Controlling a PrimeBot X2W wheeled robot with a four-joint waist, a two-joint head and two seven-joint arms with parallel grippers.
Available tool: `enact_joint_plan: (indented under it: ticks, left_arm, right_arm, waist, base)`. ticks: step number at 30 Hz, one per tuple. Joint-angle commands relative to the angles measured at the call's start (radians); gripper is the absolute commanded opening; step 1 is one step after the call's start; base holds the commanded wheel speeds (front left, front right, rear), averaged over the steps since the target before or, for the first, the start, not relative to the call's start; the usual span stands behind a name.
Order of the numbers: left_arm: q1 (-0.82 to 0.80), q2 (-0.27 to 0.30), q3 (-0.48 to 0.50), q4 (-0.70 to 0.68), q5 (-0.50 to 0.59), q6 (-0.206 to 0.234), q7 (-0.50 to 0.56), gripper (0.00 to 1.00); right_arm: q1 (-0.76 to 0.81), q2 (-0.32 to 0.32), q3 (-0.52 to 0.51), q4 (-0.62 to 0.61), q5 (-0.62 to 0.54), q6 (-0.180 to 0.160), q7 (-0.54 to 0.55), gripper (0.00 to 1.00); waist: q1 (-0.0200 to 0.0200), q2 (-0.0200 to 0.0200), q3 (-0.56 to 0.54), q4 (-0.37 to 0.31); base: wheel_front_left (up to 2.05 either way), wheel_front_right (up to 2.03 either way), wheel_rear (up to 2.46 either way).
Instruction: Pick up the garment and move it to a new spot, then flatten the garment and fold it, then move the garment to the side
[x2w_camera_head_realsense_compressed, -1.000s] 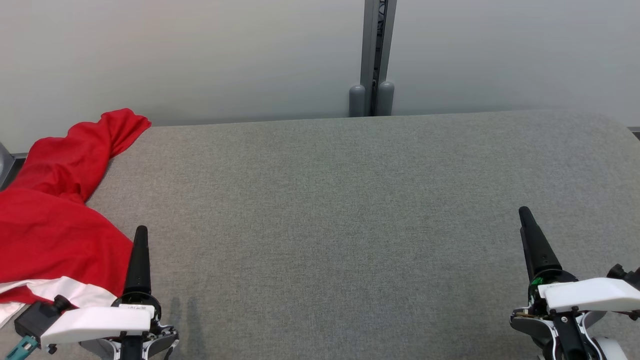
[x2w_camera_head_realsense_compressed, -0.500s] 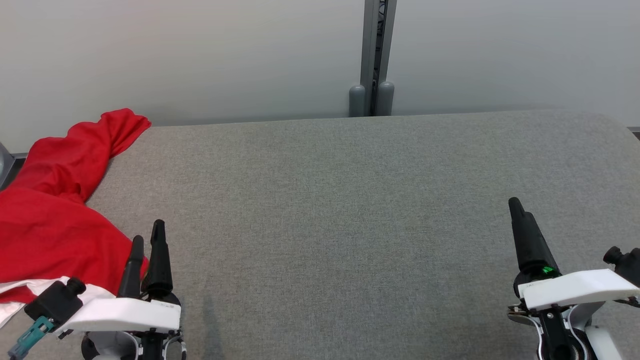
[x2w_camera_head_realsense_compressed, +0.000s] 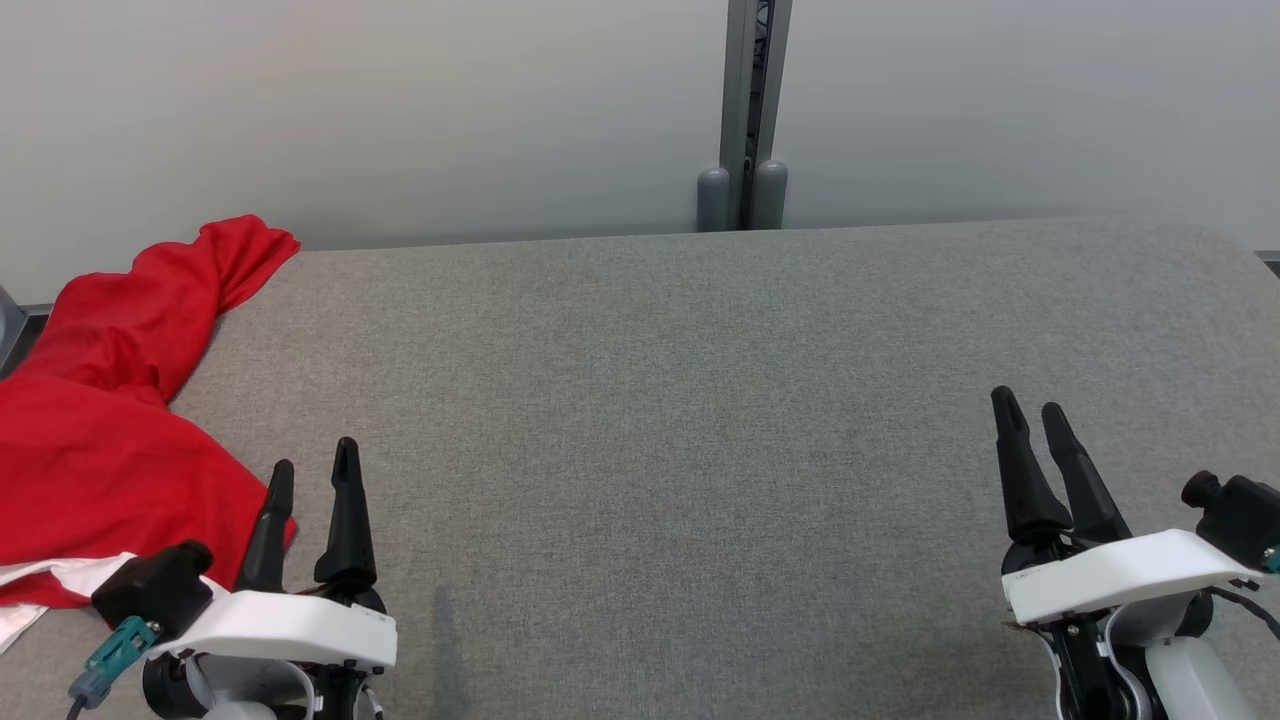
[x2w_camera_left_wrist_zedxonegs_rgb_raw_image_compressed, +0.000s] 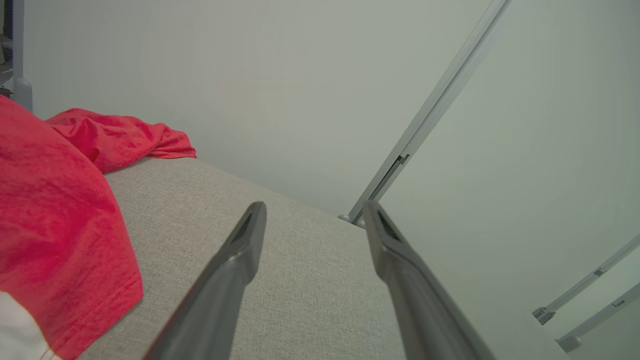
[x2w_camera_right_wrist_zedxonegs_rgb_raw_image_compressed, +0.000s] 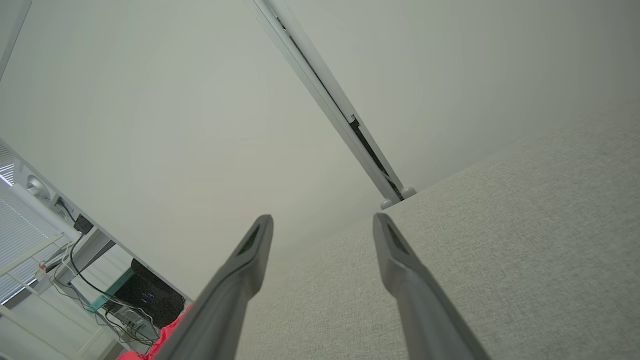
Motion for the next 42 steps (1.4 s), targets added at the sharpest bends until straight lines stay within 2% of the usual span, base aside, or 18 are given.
enact_joint_plan:
  ticks: [1, 16, 42]
  left_arm:
    - [-0.023, 0.007, -0.006, -0.013, 0.046, 0.01, -0.013, 1.0]
    - [-0.024, 0.008, -0.021, -0.016, 0.192, 0.031, -0.049, 1.0]
    - [-0.022, 0.011, -0.05, -0.028, 0.407, 0.054, -0.108, 1.0]
  right_arm:
    - [-0.021, -0.009, 0.004, -0.012, -0.055, 0.004, -0.015, 1.0]
    - [-0.037, -0.01, 0.02, 0.006, -0.239, 0.004, -0.051, 1.0]
    - [-0.064, -0.001, 0.033, 0.039, -0.475, 0.005, -0.11, 1.0]
  waist:
    - [0.0, 0.0, 0.001, 0.0]
    - [0.0, 0.0, 0.002, 0.0]
    - [0.0, 0.0, 0.009, -0.001]
  base:
    - [0.0, 0.0, 0.0]
    - [0.0, 0.0, 0.0]
    - [0.0, 0.0, 0.0]
